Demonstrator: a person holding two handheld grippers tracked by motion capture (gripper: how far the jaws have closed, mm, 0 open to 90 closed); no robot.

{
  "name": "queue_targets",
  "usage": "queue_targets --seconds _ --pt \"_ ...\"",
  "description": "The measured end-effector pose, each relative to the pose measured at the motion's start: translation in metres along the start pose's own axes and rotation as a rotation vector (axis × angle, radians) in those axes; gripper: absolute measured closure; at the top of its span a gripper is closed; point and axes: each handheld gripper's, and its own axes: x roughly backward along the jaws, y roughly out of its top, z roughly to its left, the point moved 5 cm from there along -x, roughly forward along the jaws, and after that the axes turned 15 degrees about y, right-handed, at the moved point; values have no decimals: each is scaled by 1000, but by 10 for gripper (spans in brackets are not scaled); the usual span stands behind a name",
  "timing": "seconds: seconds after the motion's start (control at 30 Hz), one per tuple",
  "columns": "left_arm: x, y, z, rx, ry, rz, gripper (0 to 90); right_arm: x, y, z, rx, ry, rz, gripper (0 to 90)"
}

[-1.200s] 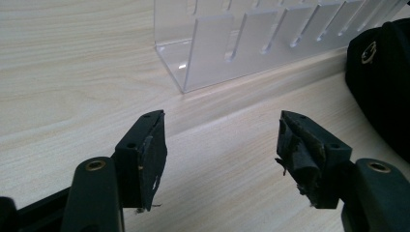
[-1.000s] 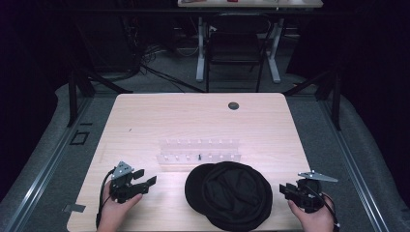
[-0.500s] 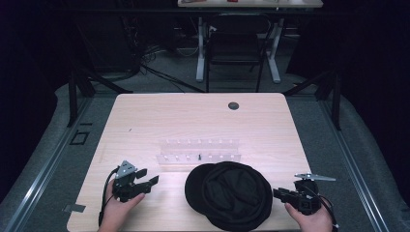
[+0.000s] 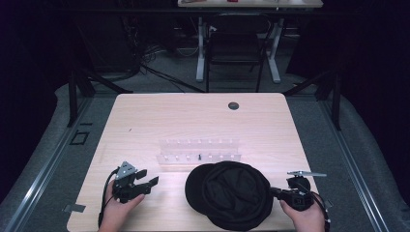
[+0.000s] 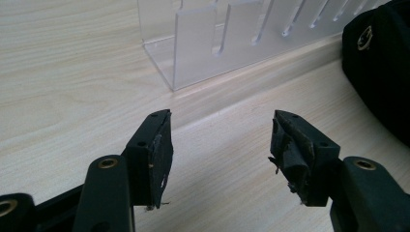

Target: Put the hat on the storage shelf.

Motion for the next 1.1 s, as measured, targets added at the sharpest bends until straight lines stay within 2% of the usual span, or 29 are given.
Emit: queue_targets --seconds 0.07,0.13,0.2,0.23,0.33,0.37,0.47,0.5,0.53,0.7,0.83,0.87,0.93,0.97,1.03,1.07,1.1 --pt "0 0 0 3 5 -3 406 0 7 -5 15 -25 -19 880" --pt "1 0 1 0 4 1 406 1 11 -9 8 -41 -19 880" --pt "2 -1 1 0 9 -2 406 1 12 -12 2 -41 -23 879" --pt "3 -1 2 1 10 -1 406 2 14 -16 -26 -19 -7 866" --pt "3 -2 2 3 10 -3 406 3 16 -17 -27 -17 15 844" --pt "3 -2 3 2 10 -2 406 5 20 -17 -6 -30 48 817" --pt "3 -2 2 0 11 -2 406 7 28 -16 1 -44 119 798" --pt "3 -2 2 0 11 -2 406 7 28 -16 1 -44 119 798" --pt "3 -2 2 -6 10 7 406 8 33 -14 -16 -47 162 790" --pt "2 -2 1 -9 5 8 406 8 42 -14 -44 -41 277 797" --pt "2 -2 1 -14 5 5 406 4 46 -12 -74 -12 312 790" --pt "2 -2 1 -14 6 4 406 2 46 -12 -74 -13 337 793" --pt "2 -2 0 -11 4 3 406 -2 47 -12 -80 -22 344 795" --pt "2 -2 0 -15 4 5 406 -2 48 -14 -60 -39 402 799" --pt "2 -2 0 -16 3 5 406 -4 48 -15 -65 -40 404 796" --pt "2 -2 0 -17 5 7 406 -11 47 -14 -99 -36 340 792" --pt "2 -2 1 -22 5 13 406 -11 47 -15 -88 -40 376 788"
